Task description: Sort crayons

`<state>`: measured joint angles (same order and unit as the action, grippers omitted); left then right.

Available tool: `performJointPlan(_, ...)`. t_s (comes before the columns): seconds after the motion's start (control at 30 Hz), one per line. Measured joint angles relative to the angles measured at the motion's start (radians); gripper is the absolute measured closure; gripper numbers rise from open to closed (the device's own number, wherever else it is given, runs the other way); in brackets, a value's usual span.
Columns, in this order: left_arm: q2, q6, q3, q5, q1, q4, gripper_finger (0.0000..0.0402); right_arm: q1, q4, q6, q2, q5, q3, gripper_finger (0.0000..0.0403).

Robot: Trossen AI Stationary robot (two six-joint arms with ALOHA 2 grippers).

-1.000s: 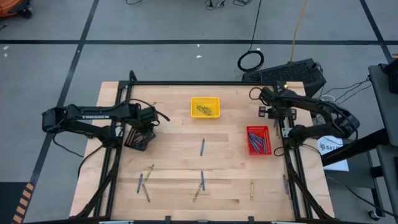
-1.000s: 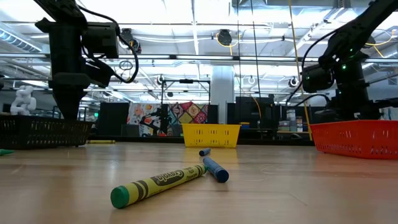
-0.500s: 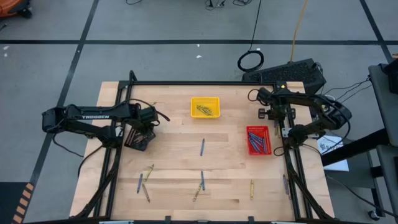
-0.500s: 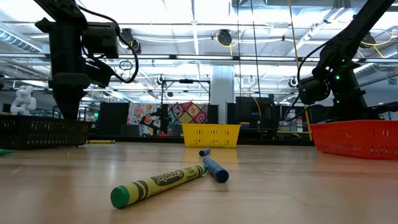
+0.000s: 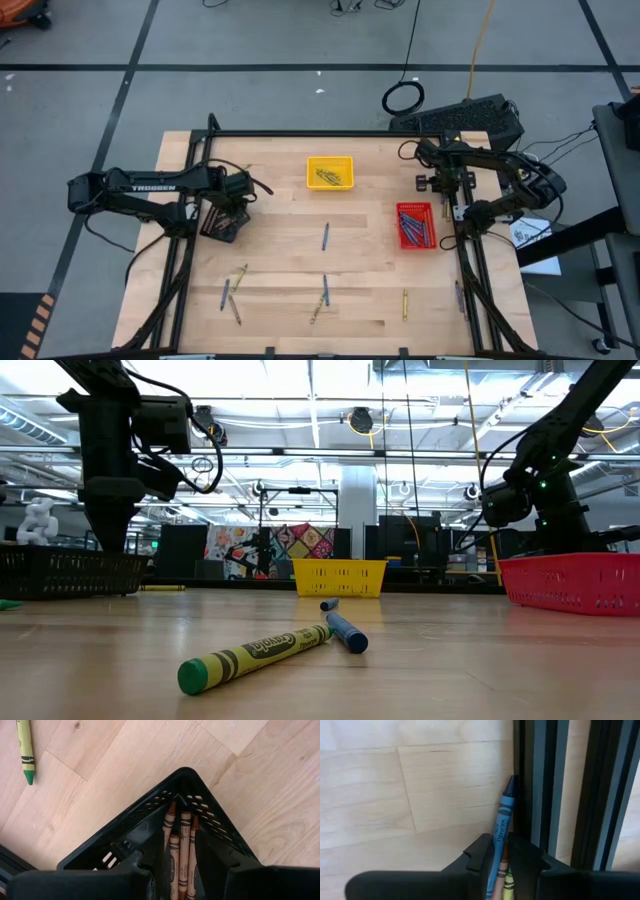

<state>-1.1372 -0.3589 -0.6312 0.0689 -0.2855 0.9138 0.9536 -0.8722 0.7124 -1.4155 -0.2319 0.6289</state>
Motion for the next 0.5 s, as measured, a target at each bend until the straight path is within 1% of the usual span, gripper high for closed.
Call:
performJointPlan(0.17, 0.000, -0.001, 0.000, 0.000, 0.000, 0.000, 0.0301, 0.007, 0.003, -0.028, -0.001, -0.015, -0.001, 0.0344)
performJointPlan(0.33, 0.000, -0.001, 0.000, 0.000, 0.000, -0.001, 0.0301, 0.028, 0.010, -0.065, 0.000, 0.028, -0.001, 0.0344)
performJointPlan(0.5, 0.000, -0.001, 0.000, 0.000, 0.000, -0.018, 0.0301, 0.014, 0.012, -0.071, 0.000, 0.061, -0.001, 0.0351)
